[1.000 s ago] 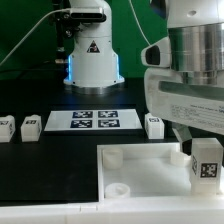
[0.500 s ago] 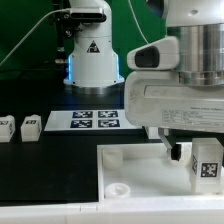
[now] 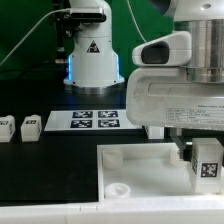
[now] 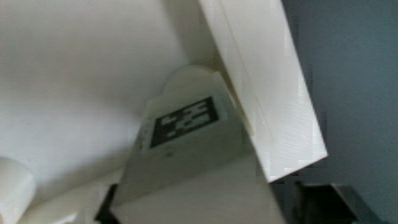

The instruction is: Assemble one leg

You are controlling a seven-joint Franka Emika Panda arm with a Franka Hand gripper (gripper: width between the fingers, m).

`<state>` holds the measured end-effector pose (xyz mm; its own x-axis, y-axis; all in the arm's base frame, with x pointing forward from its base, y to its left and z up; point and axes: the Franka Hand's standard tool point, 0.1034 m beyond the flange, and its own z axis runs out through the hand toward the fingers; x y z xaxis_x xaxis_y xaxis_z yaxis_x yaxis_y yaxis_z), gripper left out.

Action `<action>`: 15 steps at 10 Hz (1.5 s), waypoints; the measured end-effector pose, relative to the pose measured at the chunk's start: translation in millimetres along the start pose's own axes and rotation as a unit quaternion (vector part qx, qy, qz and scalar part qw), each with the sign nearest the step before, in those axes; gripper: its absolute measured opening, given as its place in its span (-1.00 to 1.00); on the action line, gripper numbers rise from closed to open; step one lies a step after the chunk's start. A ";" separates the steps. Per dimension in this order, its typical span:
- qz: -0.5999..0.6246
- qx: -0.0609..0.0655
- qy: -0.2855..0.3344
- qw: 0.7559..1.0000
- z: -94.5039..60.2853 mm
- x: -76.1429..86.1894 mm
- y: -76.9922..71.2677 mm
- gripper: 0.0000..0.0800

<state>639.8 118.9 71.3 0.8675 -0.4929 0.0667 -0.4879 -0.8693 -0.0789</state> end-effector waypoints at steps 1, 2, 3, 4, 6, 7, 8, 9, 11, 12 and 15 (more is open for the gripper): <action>0.054 -0.002 0.001 0.999 0.1 2.3 3.4 -0.25; 0.100 -0.003 0.001 0.995 0.4 2.7 4.6 -0.25; 0.134 -0.004 0.001 0.991 0.5 3.1 5.5 -0.25; 0.223 -0.008 -0.001 0.975 0.3 2.4 6.8 -0.25; 0.367 -0.012 -0.005 0.930 0.7 1.9 10.0 -0.25; 0.452 -0.013 -0.009 0.892 0.8 0.6 11.7 -0.25; 0.541 -0.010 -0.017 0.841 1.9 -2.2 13.0 -0.25; 0.613 0.001 -0.029 0.790 3.4 -3.9 14.0 -0.25; 0.693 0.014 -0.037 0.720 3.8 -6.9 14.9 -0.25; 0.702 0.016 -0.033 0.711 3.6 -7.5 15.1 -0.24; 0.697 0.017 -0.030 0.717 4.4 -8.6 16.2 -0.24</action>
Offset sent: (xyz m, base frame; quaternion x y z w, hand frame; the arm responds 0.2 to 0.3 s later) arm 0.0082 0.0008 0.0013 -0.0195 0.0078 0.3298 0.9438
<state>624.9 109.2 65.1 -0.4562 -0.8782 -0.1436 -0.8827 0.4670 -0.0516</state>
